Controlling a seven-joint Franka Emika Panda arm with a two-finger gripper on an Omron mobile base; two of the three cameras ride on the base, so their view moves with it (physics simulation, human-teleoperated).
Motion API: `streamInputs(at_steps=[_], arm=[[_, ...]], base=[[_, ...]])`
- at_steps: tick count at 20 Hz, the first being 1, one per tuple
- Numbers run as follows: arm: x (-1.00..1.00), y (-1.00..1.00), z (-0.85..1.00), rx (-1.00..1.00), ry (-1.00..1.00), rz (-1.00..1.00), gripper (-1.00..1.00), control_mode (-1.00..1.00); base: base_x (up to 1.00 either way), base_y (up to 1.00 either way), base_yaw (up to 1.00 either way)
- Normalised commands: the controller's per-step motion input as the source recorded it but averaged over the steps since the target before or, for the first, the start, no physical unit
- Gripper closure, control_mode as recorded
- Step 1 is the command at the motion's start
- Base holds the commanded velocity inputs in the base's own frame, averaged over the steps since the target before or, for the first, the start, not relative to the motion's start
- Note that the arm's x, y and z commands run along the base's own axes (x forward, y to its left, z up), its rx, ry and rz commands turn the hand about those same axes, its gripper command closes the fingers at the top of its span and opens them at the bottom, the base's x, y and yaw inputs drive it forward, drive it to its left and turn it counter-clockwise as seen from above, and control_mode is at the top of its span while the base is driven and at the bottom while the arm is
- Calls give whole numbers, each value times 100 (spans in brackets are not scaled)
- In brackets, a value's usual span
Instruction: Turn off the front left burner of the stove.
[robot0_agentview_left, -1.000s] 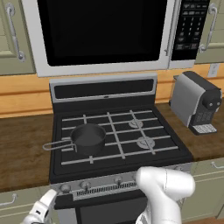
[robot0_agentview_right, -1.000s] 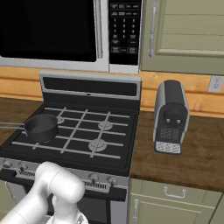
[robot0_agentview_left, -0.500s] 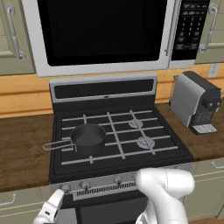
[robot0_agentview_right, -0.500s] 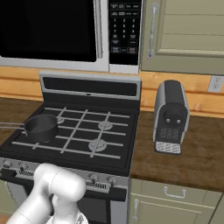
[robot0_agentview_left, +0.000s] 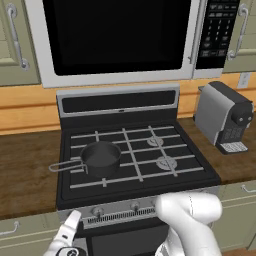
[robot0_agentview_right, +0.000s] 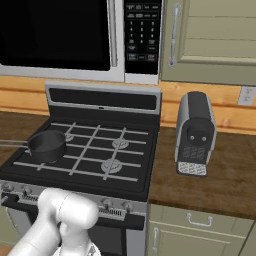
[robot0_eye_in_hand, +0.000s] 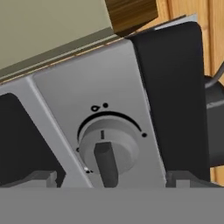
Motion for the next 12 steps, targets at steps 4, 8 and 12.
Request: streamInputs(at_steps=[4,8,12], arm=[[6,2,0,0,0,0,-100,-100],[0,18,-6,-5,0,1,-100,-100],[2,9,1,-1,0,0,-100,-100]], base=[[0,0,0],[0,0,0],[0,0,0]])
